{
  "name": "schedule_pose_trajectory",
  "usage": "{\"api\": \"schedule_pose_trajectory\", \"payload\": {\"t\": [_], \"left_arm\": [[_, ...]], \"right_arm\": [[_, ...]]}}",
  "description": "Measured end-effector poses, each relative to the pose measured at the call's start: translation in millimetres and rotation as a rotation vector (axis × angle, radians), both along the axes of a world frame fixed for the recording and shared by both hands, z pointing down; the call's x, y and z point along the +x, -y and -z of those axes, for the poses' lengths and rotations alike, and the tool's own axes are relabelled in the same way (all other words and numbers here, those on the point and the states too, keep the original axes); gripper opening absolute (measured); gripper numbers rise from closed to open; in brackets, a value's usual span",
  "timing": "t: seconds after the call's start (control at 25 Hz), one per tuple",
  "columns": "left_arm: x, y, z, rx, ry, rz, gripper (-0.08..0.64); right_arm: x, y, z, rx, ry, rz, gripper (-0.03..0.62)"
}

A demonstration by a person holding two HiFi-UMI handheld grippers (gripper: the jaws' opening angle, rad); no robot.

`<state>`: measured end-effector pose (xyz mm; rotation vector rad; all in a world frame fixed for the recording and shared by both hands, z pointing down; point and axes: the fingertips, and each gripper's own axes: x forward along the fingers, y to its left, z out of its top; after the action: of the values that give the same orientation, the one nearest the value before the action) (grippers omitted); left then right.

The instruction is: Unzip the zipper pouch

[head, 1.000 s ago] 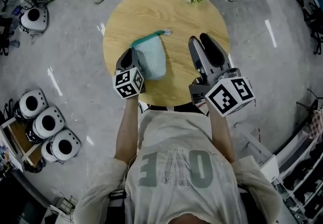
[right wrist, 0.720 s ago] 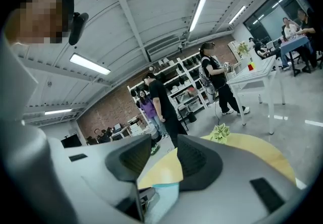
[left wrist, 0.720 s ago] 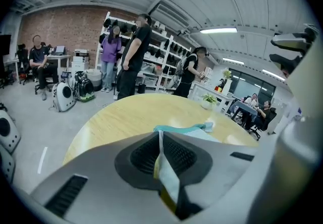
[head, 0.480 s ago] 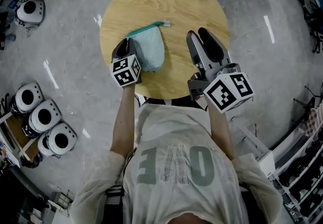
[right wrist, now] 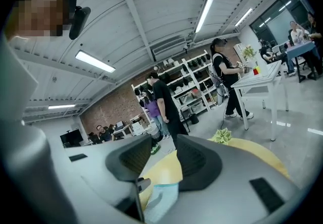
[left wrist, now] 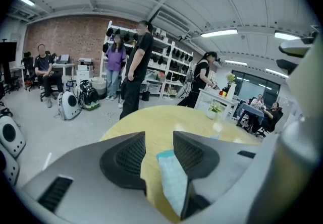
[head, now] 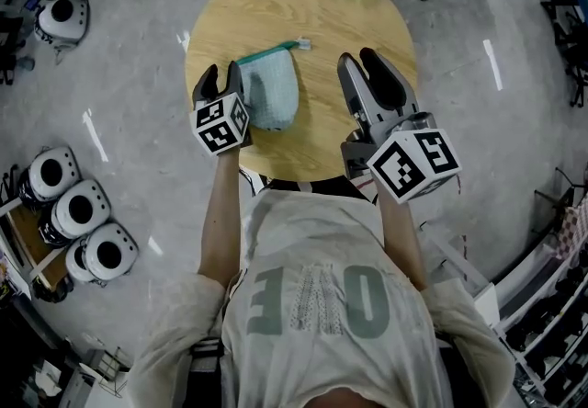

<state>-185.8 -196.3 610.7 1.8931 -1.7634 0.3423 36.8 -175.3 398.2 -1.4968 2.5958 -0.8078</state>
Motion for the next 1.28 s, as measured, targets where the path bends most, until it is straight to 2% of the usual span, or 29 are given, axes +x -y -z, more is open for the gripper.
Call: {"api": "schedule_pose_trajectory", "payload": {"t": [0.16,0.36,0.52,0.68,0.84,1.04,1.28], "left_arm": [[-12,20,64,0.145,0.04,0.029,0.147],[-10,33,186,0.393,0.105,0.026,0.14],[3,18,275,0.567,0.163,0.014,0.104],[18,-9,330,0.677,0.233,-0.004,0.055],[29,-34,351,0.742,0.253,-0.02,0.035],[36,-51,348,0.754,0.255,-0.029,0.029],[38,-55,350,0.764,0.261,-0.031,0.029]], "right_arm": [[-2,6,13,0.053,-0.023,0.004,0.16],[-10,16,43,0.147,-0.047,0.025,0.158],[-17,19,64,0.22,-0.066,0.031,0.155],[-27,17,79,0.308,-0.109,0.048,0.136],[-35,14,88,0.36,-0.129,0.037,0.095],[-40,8,87,0.392,-0.163,0.031,0.037],[-38,1,84,0.407,-0.193,0.027,0.029]]}}
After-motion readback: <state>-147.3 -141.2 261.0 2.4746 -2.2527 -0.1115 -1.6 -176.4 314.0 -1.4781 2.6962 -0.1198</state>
